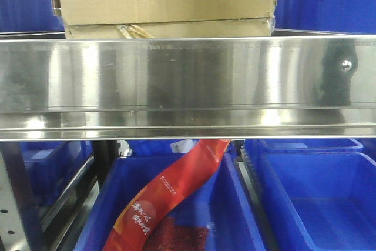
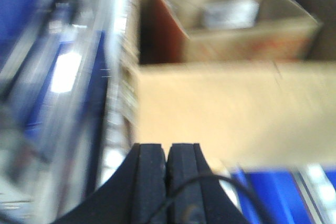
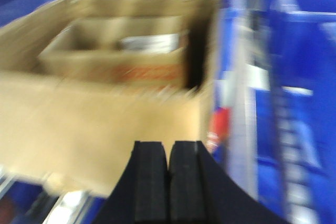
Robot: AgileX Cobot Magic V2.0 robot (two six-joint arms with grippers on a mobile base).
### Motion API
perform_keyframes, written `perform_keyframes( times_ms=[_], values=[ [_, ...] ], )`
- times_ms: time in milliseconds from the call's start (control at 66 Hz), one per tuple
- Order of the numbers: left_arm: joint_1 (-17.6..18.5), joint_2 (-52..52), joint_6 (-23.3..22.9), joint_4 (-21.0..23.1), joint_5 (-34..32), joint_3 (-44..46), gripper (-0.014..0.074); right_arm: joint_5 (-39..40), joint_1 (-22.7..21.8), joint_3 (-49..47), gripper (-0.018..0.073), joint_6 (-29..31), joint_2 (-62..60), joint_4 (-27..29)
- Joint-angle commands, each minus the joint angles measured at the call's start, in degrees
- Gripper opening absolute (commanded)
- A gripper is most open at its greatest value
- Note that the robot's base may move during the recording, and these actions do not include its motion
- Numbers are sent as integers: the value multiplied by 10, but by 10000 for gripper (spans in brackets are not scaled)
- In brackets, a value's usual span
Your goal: Stack two boxes on right shelf middle
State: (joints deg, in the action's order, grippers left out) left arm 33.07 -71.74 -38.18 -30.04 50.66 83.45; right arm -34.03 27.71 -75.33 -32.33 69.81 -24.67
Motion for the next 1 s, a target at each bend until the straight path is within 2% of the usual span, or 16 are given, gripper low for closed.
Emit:
perform_keyframes(
  times_ms=[0,76,212,258,364,515,712,985],
  values=[
    [-1,38,13,25,-83,-71,-93,79,2,53,-166,5,-29,-10],
    [-10,70,47,63,-149,-137,-91,126,2,109,-169,5,-50,-10],
    [-34,126,143,150,-240,-228,-91,192,2,195,-169,5,-85,-11],
    [-42,145,176,189,-256,-258,-91,213,2,227,-169,5,-99,-11],
    [-60,191,234,234,-265,-307,-91,263,2,300,-169,5,-139,-11],
    [-83,266,243,236,-256,-385,-91,250,2,374,-169,5,-199,-11],
    [-89,393,243,217,-255,-483,-91,182,2,391,-169,4,-266,1],
    [-89,521,243,208,-250,-509,-91,198,2,391,-169,4,-304,1]
  ],
)
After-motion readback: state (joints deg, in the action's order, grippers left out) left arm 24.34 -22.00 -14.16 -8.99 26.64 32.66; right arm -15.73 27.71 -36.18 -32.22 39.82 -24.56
